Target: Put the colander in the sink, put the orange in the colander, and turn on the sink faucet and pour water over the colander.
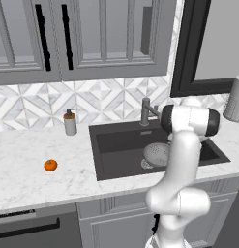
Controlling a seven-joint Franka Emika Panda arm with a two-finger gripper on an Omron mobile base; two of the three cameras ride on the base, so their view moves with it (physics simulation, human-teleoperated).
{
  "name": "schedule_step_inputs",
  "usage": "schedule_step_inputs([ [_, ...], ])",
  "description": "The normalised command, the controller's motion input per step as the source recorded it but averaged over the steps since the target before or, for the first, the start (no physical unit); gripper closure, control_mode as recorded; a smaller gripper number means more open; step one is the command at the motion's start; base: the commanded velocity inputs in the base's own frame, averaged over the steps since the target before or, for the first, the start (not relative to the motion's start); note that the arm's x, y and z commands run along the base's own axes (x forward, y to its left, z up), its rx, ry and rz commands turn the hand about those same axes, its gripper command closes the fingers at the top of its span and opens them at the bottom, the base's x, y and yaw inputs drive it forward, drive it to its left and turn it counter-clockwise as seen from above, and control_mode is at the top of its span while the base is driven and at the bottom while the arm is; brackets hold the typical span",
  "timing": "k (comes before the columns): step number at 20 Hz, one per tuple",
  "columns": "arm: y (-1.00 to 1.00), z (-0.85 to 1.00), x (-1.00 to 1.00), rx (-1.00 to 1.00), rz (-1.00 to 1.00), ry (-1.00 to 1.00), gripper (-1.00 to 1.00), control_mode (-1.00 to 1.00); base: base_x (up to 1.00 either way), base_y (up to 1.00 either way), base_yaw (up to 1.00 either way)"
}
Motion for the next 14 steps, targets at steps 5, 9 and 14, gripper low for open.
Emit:
schedule_step_inputs([
  [5,-0.15,0.96,-0.31,-0.04,0.06,-0.01,-1.0,-1.0,0.0,0.0,0.0],
  [9,-0.18,0.89,-0.49,0.0,0.06,-0.07,-1.0,-1.0,0.0,0.0,0.0],
  [14,0.0,0.97,-0.67,-0.06,0.04,-0.09,-1.0,-1.0,0.0,0.0,0.0],
])
